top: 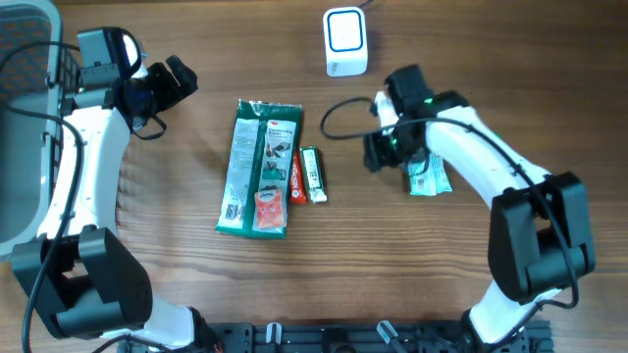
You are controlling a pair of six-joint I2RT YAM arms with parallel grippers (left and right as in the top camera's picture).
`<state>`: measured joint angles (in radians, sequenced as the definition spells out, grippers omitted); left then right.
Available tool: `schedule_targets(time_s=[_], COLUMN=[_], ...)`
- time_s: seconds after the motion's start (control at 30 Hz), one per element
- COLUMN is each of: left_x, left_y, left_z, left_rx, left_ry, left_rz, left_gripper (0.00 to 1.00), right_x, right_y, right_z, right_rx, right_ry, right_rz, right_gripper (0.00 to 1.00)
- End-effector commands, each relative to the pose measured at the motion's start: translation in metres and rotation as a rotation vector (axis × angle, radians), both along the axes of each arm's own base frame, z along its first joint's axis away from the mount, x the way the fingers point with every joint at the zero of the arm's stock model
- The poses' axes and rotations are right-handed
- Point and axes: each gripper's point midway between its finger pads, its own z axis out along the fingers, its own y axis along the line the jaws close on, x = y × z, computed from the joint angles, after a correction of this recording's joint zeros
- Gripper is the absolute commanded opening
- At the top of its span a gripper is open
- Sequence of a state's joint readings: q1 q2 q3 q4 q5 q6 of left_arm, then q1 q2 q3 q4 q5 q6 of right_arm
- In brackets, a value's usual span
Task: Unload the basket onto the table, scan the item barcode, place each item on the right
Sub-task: 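Lower the wipes pack to the table right of the items and release, then move the right gripper to the white Axe oil box and grasp it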
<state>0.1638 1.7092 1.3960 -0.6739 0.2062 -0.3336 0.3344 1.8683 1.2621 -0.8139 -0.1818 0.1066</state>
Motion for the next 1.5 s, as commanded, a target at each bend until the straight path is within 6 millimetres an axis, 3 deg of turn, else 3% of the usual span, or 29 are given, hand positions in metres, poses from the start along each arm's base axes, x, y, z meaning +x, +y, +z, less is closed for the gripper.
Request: schedule_targets(time_s=[0.0,0.1,0.2,0.37,0.57,0.63,0.73,0.87,1.03,1.13,1.27,1.47], left_x=[0.000,0.000,0.000,0.000,0.000,0.000,0.000,0.000,0.000,0.000,0.000,0.000], left_y=[0.001,0.001,0.001,0.001,0.001,0.001,0.001,0.001,0.001,0.001,0.001,0.001], left_z=[-0.003,-0.003,-0.003,-0.003,-0.003,-0.003,-0.003,-0.003,-0.003,-0.003,-0.003,-0.003], left_rx=[0.009,0.009,0.009,0.009,0.009,0.009,0.009,0.009,0.009,0.009,0.009,0.009], left_ry=[0.004,0.004,0.004,0.004,0.004,0.004,0.004,0.004,0.004,0.003,0.004,0.004], left_rz=[-0.014,-0.014,-0.014,-0.014,-0.014,-0.014,-0.014,-0.014,-0.014,-0.014,-0.014,-0.014], left_gripper=[1.00,1.00,1.00,1.00,1.00,1.00,1.00,1.00,1.00,1.00,1.00,1.00], right_x=[-0.024,-0.032,-0.025,-0.015,0.014,0.009,-0.005,-0.011,0.001,0.003,0.003,-0.009], right_y=[-0.030,-0.057,-0.078,-0.090,-0.050,-0.018,0.053,0.094,0.117,0.124,0.129,0.139], right_z=[-0.030,-0.043,-0.044,-0.042,-0.017,-0.013,0.014,0.018,0.002,0.006,0.007,-0.016], right_rx=[-0.167,-0.288,-0.343,-0.333,-0.162,-0.003,0.386,0.430,0.120,-0.039,-0.053,-0.012], right_ry=[0.057,0.050,0.024,0.009,-0.049,-0.021,0.038,0.036,-0.220,-0.377,-0.407,-0.317], right_rz=[-0.099,-0.120,-0.160,-0.202,-0.133,-0.052,0.064,0.042,0.058,0.042,0.032,0.058], right_gripper=[0.64,0.65,0.65,0.65,0.62,0.62,0.62,0.58,0.62,0.61,0.60,0.54])
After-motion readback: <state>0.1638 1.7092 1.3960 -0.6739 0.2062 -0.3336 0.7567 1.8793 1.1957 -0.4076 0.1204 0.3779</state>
